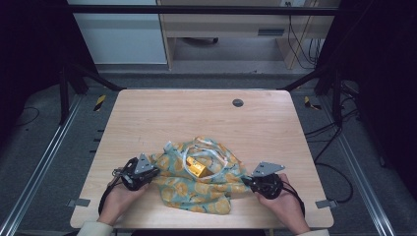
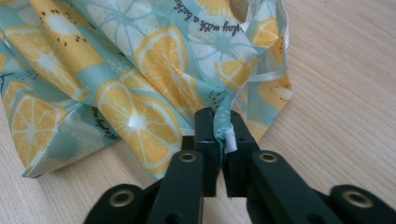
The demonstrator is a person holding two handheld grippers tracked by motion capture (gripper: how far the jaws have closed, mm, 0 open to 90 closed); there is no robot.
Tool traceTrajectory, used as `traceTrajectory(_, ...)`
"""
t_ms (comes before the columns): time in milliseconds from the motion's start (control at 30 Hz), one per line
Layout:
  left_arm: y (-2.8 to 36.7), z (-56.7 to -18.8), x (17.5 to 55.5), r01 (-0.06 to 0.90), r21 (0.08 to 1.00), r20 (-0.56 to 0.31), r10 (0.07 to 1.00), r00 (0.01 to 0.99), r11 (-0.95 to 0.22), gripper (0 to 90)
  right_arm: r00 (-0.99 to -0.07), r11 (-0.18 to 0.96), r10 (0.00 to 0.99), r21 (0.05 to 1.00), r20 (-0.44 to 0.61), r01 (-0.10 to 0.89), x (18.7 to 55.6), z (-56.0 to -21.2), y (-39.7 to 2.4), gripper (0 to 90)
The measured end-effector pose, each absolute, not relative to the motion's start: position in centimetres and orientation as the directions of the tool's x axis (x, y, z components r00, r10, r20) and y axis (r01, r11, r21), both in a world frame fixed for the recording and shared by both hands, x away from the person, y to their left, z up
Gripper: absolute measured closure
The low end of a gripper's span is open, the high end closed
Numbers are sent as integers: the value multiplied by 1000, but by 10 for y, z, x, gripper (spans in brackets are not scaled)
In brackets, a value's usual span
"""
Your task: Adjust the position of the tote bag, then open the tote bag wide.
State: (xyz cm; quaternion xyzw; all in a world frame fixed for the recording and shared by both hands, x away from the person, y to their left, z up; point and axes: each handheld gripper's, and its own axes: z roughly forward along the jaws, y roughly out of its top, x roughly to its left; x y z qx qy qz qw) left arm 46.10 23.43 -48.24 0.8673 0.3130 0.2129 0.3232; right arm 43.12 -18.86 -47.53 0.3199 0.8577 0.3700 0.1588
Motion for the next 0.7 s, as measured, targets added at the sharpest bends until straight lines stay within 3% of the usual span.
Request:
traceTrajectory(67,235,-477,456,411,720,149,703,695,-560,647,-734,518,677,743,-54,424,429,-473,-190,720)
traceTrajectory(133,236,-471,450,410,743,139,722,678,-529,447,-712,497,700,755,-57,428,426,-470,-193,548)
traceTrajectory(267,237,-463,437,386,776,123,720,683,-499,226,-679,455,732,780,-53,429,417,-464,-201,316)
traceTrajectory(467,243,-451,431,383,830,64,751,657,-406,106,-650,391,760,808,-12,442,409,-456,-208,140)
traceTrajectory(600,251,-446,429,377,860,23,765,644,-343,74,-654,372,757,828,-9,419,409,-444,-204,126)
traceTrajectory(700,254,-445,429,375,868,15,773,635,-325,68,-656,343,755,852,0,395,413,-431,-201,184)
